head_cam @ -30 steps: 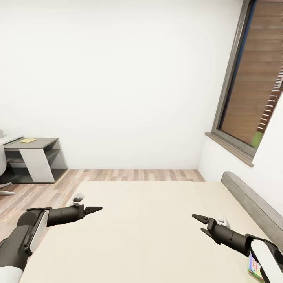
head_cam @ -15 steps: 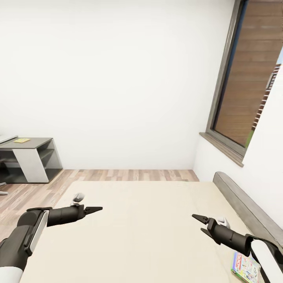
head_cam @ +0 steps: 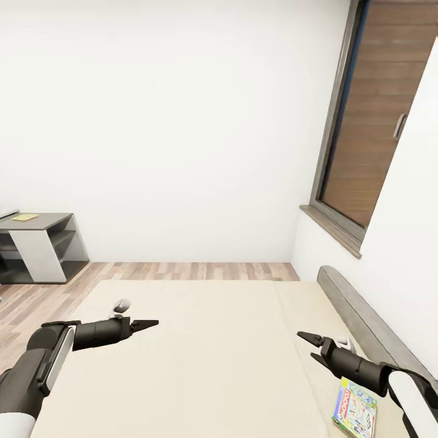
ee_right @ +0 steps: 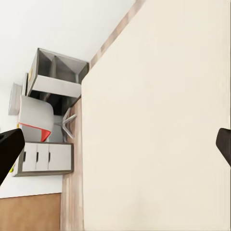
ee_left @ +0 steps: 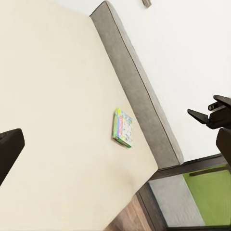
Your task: Put all the toys in the child's room - the three board games (two on the bed and one on the table), the two jigsaw puzzles on the table, and the tennis ball on the table - inside the toy box on the table in the child's room.
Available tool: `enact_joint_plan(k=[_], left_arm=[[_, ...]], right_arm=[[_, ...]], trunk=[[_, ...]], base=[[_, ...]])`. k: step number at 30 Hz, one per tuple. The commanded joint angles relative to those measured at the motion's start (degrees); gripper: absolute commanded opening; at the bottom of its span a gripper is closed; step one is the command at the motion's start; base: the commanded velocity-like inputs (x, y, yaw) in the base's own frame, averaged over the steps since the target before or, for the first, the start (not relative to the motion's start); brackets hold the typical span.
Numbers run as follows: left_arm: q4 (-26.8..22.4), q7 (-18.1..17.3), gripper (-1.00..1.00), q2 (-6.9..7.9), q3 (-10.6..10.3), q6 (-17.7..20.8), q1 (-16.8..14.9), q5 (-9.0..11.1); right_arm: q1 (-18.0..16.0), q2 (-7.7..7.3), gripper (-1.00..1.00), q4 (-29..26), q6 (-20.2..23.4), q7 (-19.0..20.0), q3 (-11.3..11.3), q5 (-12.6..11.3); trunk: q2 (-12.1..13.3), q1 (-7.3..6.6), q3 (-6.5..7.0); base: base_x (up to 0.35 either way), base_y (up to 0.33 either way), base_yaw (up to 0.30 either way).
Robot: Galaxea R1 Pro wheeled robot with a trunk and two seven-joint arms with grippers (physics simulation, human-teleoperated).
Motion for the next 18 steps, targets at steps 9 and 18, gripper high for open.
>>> enact_joint_plan(k=[9,18], left_arm=[[-0.01,-0.04,1.0,0.0,0.03,0.48,-0.03,0.17],[-0.03,-0.11,1.0,0.01,0.1,0.48,-0.03,0.17]], right_arm=[[-0.04,0.01,1.0,-0.02,0.23,0.58,-0.05,0.53],[-0.04,0.01,1.0,-0.07,0.23,0.58,-0.05,0.51]], trunk=[[-0.08,0.03,-0.07],[-0.08,0.03,-0.07]], base=[[0.0,-0.294,0.0],[0.0,-0.258,0.0]])
